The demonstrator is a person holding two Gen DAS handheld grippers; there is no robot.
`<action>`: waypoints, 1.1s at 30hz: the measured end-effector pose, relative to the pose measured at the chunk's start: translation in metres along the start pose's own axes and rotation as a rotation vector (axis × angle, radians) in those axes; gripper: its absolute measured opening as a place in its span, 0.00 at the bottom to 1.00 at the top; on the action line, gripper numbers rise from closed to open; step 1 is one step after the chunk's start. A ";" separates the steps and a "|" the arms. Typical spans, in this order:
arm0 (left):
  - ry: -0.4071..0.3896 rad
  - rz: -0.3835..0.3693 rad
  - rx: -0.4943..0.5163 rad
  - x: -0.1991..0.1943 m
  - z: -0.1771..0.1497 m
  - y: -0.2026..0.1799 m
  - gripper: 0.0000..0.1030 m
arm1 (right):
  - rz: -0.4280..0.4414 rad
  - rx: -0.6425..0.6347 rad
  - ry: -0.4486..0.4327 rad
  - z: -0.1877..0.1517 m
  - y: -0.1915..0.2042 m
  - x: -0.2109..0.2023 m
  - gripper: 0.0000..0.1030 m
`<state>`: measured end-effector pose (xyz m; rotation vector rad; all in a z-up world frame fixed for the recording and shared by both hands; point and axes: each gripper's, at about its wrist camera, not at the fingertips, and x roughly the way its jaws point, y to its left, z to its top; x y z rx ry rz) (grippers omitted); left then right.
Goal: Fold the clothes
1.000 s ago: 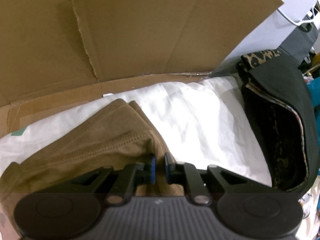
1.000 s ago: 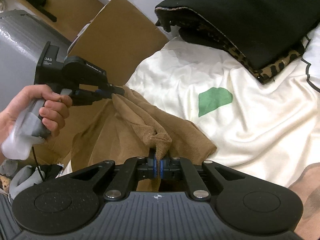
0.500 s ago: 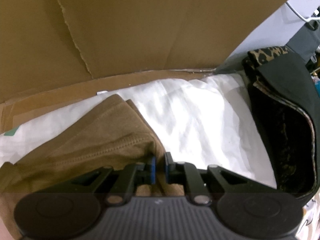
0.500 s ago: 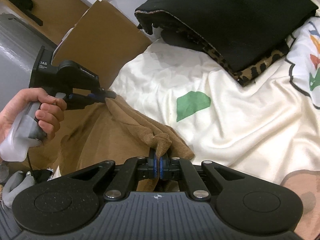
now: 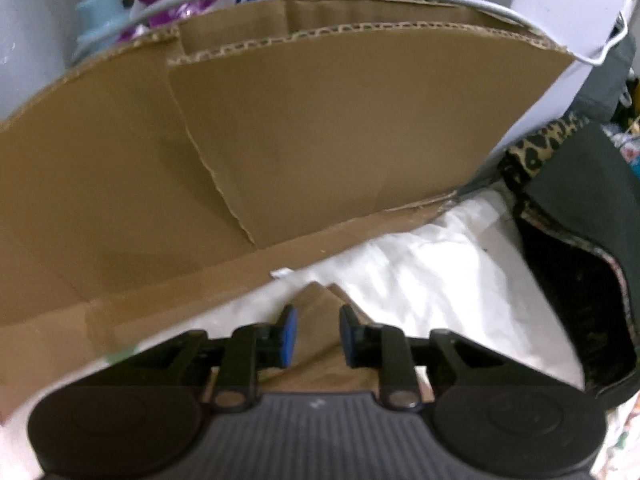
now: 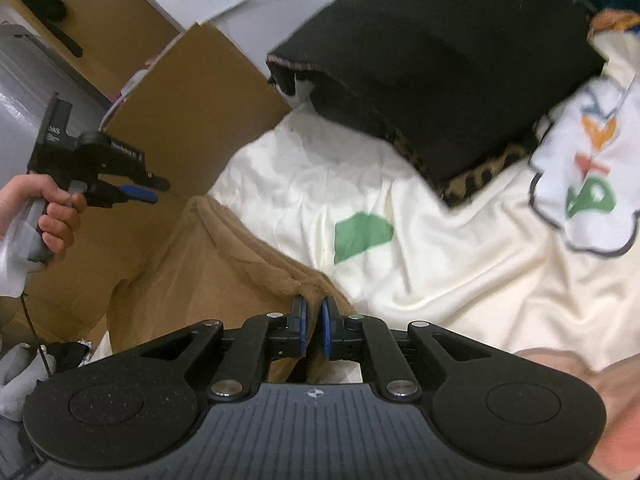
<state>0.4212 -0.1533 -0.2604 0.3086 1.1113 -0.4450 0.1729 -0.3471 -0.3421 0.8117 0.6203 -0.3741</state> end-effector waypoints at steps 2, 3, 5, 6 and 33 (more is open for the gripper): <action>0.005 0.024 0.031 0.006 0.000 0.000 0.23 | -0.025 -0.017 -0.027 0.002 0.002 -0.007 0.08; 0.010 0.031 0.038 0.010 -0.001 0.001 0.23 | -0.037 -0.024 -0.039 0.003 0.002 -0.009 0.08; 0.013 0.032 0.038 0.019 -0.001 0.002 0.23 | -0.039 -0.011 -0.031 0.007 -0.001 -0.008 0.14; 0.007 0.032 0.041 0.023 -0.002 0.002 0.28 | -0.037 0.003 -0.027 0.009 -0.003 -0.007 0.25; -0.064 -0.015 0.210 0.068 0.008 -0.012 0.12 | -0.066 -0.053 0.034 -0.002 0.004 0.021 0.08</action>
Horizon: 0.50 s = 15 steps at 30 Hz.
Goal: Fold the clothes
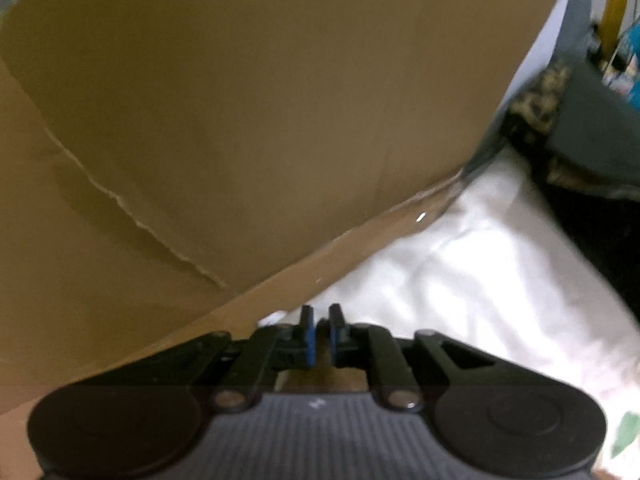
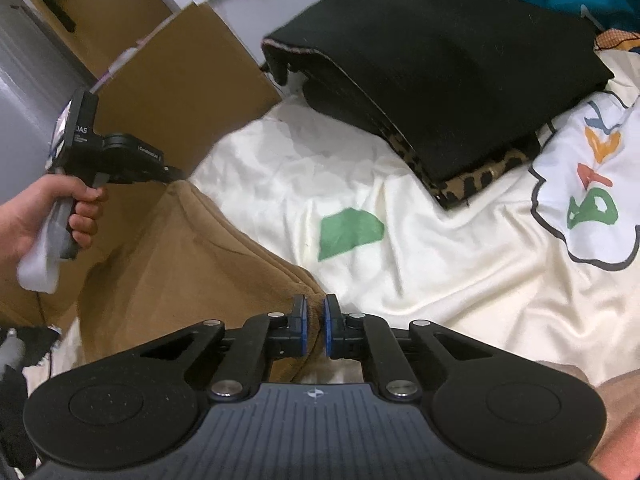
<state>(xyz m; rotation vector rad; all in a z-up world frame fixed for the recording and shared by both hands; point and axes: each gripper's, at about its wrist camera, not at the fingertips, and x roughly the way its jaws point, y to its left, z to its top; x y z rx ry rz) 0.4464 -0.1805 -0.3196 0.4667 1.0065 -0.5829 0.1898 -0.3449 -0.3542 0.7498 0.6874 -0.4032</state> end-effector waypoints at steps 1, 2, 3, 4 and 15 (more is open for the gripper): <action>-0.011 0.002 -0.002 -0.004 0.001 0.001 0.12 | -0.002 0.000 -0.002 0.001 0.000 -0.002 0.08; -0.026 -0.011 -0.008 -0.010 0.002 0.004 0.13 | -0.003 -0.014 -0.009 0.001 0.002 -0.006 0.08; -0.041 -0.024 -0.014 -0.016 0.003 0.006 0.18 | -0.004 -0.029 -0.016 0.001 0.003 -0.009 0.08; -0.045 -0.031 -0.006 -0.022 0.004 0.008 0.21 | -0.006 -0.041 -0.023 0.001 0.005 -0.012 0.09; 0.011 -0.066 0.029 -0.061 -0.030 0.022 0.20 | -0.004 -0.115 -0.070 0.006 0.021 -0.036 0.10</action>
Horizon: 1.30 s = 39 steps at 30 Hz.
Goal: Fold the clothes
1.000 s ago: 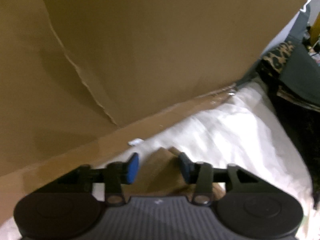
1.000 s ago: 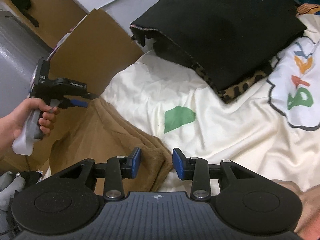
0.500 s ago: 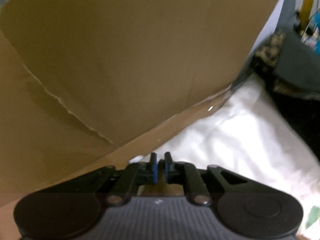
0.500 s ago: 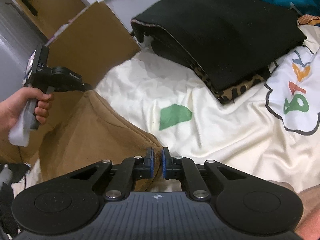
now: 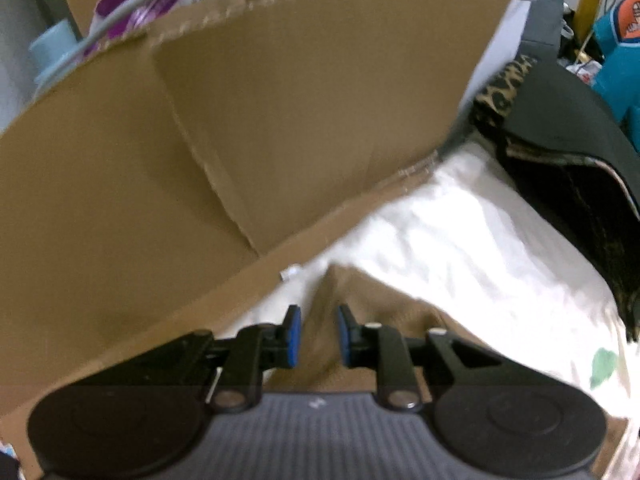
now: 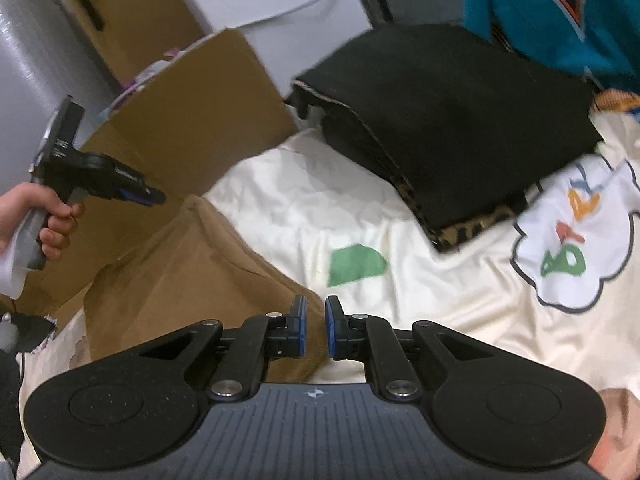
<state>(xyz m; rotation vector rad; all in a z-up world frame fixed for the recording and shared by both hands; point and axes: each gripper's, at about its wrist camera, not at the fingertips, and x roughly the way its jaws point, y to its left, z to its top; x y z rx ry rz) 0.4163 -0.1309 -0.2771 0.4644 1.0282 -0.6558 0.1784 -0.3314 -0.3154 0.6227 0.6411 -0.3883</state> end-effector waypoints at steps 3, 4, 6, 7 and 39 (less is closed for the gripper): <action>-0.030 -0.085 -0.014 -0.009 -0.015 -0.001 0.31 | 0.031 -0.035 0.020 -0.002 0.013 0.001 0.10; -0.033 -0.092 -0.001 -0.009 -0.020 -0.004 0.34 | 0.042 -0.039 0.034 -0.004 0.017 0.004 0.10; -0.026 -0.104 0.023 -0.005 -0.028 -0.009 0.34 | 0.044 -0.048 0.060 -0.008 0.022 0.011 0.10; -0.018 -0.096 0.027 -0.001 -0.030 -0.012 0.34 | 0.042 -0.056 0.066 -0.010 0.022 0.015 0.10; -0.067 0.028 -0.080 -0.031 -0.045 0.048 0.40 | 0.009 -0.066 0.034 -0.002 0.004 0.025 0.31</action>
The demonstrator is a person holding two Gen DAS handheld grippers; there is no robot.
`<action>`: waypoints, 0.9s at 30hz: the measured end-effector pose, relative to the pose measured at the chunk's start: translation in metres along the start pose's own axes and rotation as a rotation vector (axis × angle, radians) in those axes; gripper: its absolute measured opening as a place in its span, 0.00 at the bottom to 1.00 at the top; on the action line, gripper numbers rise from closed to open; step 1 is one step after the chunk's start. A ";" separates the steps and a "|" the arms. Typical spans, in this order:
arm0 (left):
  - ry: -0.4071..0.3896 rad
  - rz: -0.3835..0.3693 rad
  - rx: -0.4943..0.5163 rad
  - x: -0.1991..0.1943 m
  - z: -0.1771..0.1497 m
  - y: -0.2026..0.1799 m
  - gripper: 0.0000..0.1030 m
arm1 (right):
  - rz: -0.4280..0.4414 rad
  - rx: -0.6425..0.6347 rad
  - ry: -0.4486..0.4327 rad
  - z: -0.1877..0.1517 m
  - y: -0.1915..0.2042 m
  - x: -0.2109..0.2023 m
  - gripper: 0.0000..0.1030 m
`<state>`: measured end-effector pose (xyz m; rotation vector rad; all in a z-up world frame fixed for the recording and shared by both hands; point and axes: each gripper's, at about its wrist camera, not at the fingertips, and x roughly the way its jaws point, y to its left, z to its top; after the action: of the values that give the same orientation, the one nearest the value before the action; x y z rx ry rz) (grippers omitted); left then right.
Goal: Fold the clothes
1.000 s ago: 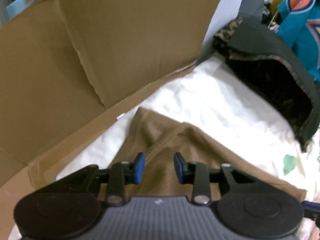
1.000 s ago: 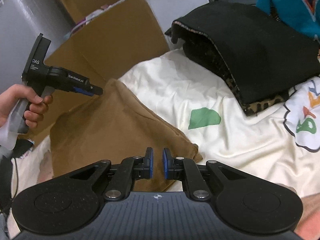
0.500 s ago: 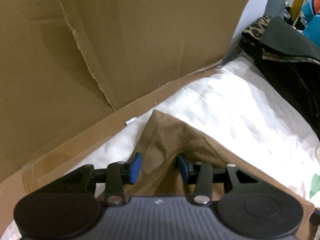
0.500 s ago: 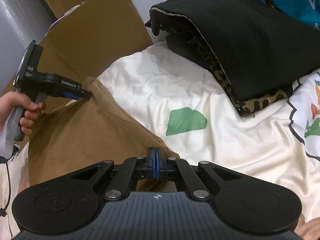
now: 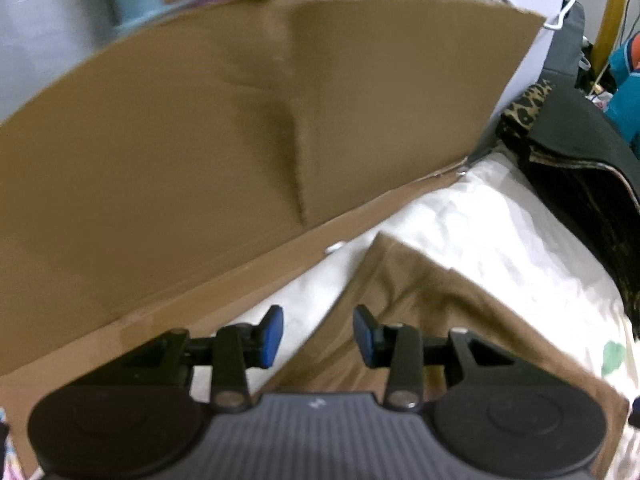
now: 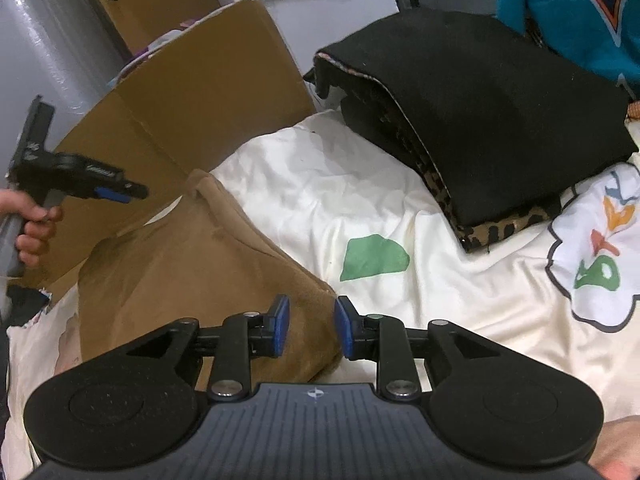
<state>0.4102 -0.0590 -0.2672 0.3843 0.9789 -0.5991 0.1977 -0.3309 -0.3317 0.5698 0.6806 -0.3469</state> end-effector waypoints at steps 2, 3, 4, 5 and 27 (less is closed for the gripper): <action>0.004 0.004 -0.007 -0.014 -0.010 0.013 0.40 | 0.006 -0.005 -0.004 0.000 0.002 -0.006 0.31; 0.010 0.011 -0.008 -0.021 -0.015 0.019 0.40 | 0.010 -0.005 -0.005 0.000 0.002 -0.009 0.31; 0.016 0.017 -0.009 -0.027 -0.021 0.025 0.40 | 0.014 -0.005 -0.005 0.000 0.003 -0.012 0.31; 0.021 0.018 -0.009 -0.031 -0.026 0.029 0.40 | 0.017 -0.002 -0.007 -0.001 0.004 -0.014 0.31; 0.074 -0.144 -0.364 -0.016 -0.136 0.086 0.52 | 0.036 -0.050 0.124 -0.042 0.048 -0.021 0.31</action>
<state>0.3689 0.0884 -0.3201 0.0129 1.1683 -0.5255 0.1850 -0.2659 -0.3263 0.5586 0.7952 -0.2611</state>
